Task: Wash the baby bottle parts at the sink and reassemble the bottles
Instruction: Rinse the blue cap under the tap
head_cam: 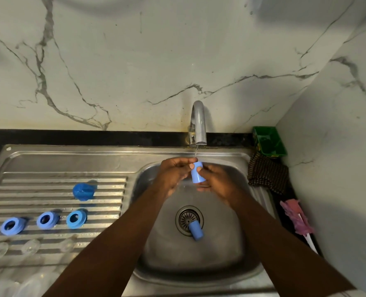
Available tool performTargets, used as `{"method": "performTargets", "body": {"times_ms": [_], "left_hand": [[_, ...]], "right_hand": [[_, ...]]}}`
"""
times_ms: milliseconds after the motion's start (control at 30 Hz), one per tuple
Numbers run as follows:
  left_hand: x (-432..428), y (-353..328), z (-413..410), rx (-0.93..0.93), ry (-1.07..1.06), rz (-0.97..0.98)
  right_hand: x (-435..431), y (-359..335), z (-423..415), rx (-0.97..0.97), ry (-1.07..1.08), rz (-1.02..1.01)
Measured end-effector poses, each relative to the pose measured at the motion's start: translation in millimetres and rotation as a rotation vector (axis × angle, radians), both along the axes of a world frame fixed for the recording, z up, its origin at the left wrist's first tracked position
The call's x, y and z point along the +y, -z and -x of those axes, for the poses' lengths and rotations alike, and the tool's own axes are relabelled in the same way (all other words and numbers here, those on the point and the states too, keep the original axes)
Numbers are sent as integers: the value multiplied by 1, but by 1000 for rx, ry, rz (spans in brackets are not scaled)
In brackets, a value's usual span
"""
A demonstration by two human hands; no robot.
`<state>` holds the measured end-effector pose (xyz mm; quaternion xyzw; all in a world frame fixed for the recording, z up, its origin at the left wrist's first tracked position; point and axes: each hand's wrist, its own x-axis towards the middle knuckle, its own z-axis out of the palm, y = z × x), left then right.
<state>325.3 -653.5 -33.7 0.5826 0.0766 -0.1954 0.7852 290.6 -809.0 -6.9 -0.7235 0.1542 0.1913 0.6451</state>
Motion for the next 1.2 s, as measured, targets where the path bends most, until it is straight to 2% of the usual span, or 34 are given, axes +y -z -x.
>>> {"method": "performTargets", "body": {"times_ms": [67,167,300,400,500,633,733,900,1033,1200], "left_hand": [[-1,-3,1,-61,31,-61],[0,-7,-1,-125,59,-194],[7,-3,-6,-264,162,-554],[10,-12,-3,-354,201,-696],[20,-22,7,-445,155,-784],[47,-32,23,-576,221,-836],[81,-43,37,-567,231,-941],[171,-61,57,-484,123,-1107],[259,-75,72,-385,47,-1264],[333,-68,69,-277,71,-1419]], "right_hand": [[2,5,0,-39,-65,110],[4,5,-3,-103,-26,241],[12,-1,-13,-209,-52,395],[19,-7,-15,-231,-129,498],[28,-10,-6,-281,-102,476],[35,-5,11,-266,-102,380],[48,14,17,-232,-124,361],[97,14,33,-94,-171,227],[149,11,41,-92,-282,153],[176,6,46,-129,-315,152]]}}
